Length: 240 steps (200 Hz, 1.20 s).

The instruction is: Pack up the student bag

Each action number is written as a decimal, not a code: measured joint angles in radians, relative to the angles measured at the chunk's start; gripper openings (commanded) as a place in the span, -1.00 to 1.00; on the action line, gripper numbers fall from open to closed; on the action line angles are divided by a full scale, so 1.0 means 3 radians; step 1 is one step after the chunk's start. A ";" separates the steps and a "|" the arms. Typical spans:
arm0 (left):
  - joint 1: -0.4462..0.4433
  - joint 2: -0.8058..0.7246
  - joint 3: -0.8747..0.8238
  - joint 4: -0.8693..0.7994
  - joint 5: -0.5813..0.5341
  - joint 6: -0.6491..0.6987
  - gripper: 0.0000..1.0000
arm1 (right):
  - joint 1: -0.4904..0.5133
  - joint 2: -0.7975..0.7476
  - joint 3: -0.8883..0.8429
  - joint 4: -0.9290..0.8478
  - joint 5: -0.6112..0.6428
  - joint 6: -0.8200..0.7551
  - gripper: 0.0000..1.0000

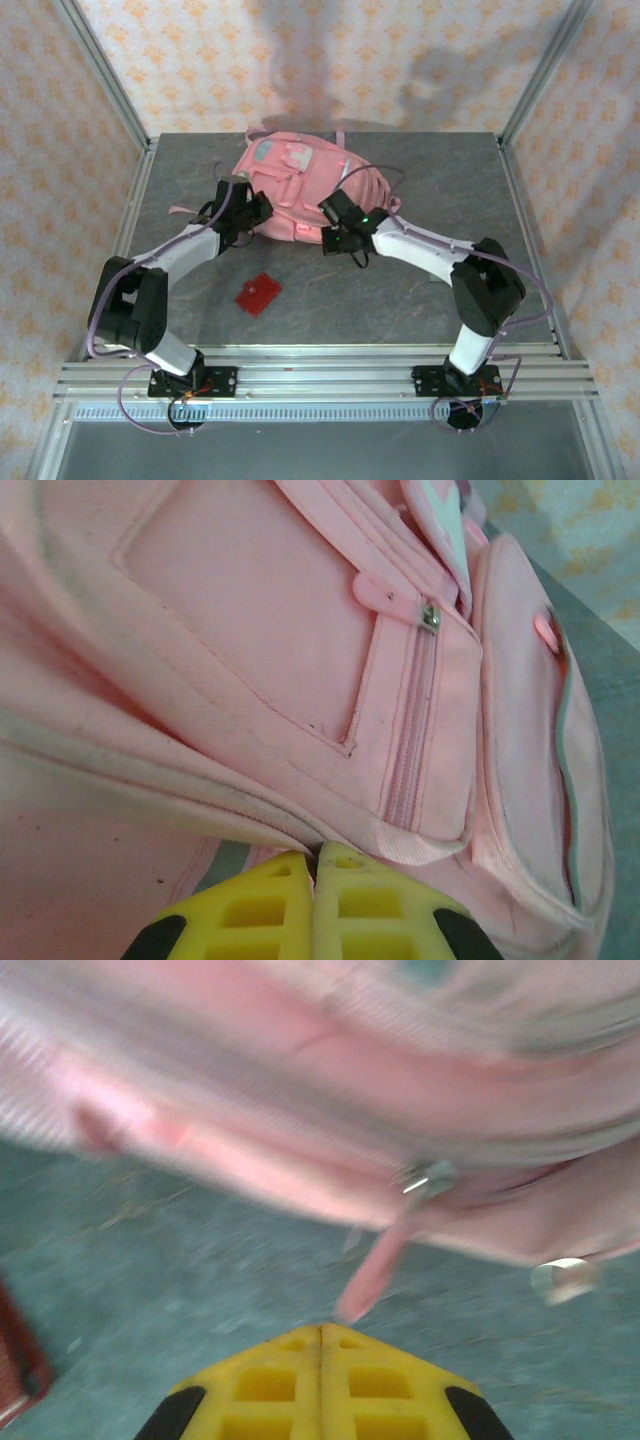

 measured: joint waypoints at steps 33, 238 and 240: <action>0.0113 0.0238 0.0327 -0.0065 -0.0111 0.0136 -0.84 | 0.0165 0.0009 0.0018 0.0062 -0.0150 0.0017 -1.00; -0.0682 0.0623 -0.0041 0.0623 -0.0209 -0.0782 -0.49 | -0.0207 -0.0055 -0.0039 0.0525 0.0060 0.0266 -0.19; -0.0682 0.0633 -0.0039 0.0629 -0.0212 -0.0816 -0.53 | -0.0207 -0.0036 -0.0028 0.0526 0.0065 0.0262 -0.19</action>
